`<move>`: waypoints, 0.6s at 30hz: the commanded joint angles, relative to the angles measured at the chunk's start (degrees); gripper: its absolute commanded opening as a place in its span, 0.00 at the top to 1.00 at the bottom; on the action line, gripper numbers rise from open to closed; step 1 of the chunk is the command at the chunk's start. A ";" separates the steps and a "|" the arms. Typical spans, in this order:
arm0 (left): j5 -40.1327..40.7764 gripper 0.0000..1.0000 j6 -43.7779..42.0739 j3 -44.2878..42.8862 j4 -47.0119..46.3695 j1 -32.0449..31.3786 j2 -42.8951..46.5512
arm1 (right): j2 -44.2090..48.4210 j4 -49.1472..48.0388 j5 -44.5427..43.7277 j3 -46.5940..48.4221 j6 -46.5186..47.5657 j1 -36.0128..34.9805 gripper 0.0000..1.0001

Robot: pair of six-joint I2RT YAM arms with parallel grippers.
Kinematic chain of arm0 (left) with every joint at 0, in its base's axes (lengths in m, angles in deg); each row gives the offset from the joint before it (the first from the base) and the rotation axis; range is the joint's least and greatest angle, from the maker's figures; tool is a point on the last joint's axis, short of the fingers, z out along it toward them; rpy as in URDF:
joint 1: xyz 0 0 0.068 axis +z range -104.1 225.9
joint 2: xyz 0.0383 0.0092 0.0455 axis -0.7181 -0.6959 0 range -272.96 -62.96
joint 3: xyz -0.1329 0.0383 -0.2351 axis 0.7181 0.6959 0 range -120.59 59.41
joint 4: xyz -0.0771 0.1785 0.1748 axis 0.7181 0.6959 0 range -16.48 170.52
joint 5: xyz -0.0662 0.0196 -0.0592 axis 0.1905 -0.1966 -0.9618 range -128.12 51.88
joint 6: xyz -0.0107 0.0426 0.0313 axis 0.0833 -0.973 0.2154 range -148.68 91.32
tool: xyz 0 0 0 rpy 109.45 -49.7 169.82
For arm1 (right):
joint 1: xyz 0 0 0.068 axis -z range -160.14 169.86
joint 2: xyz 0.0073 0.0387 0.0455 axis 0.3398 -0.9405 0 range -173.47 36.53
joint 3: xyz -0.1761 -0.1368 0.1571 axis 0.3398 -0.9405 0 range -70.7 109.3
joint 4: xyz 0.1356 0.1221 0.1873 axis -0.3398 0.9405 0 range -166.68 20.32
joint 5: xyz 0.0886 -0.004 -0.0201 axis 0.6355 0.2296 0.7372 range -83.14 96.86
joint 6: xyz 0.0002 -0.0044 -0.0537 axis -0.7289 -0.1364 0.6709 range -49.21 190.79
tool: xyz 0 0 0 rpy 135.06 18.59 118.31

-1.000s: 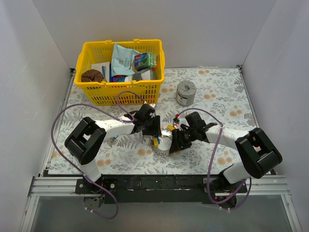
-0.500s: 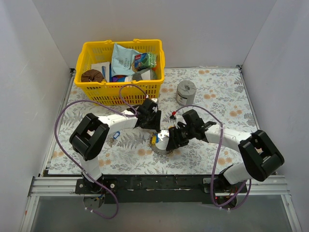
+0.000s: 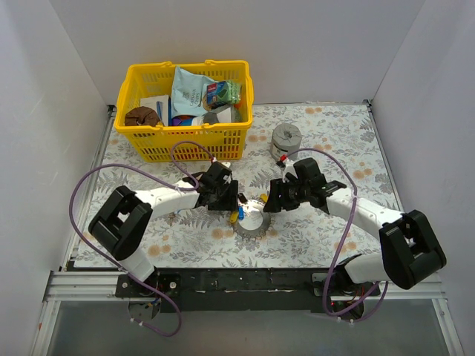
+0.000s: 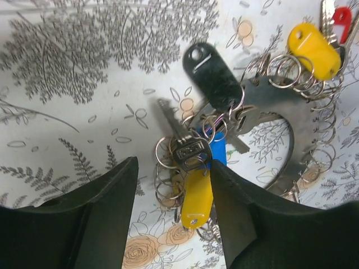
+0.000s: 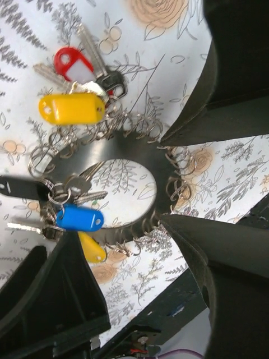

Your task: Put the keys on the keyring

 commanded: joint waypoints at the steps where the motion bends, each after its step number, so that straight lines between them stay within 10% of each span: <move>1: -4.34 0.46 3.61 2.65 -2.30 0.32 3.64 | 3.01 -2.35 -1.17 -2.43 -1.80 2.08 0.40; 18: -7.51 0.57 1.51 -0.68 -6.09 0.67 -3.82 | 3.45 -1.92 0.16 -3.40 -1.72 4.37 0.40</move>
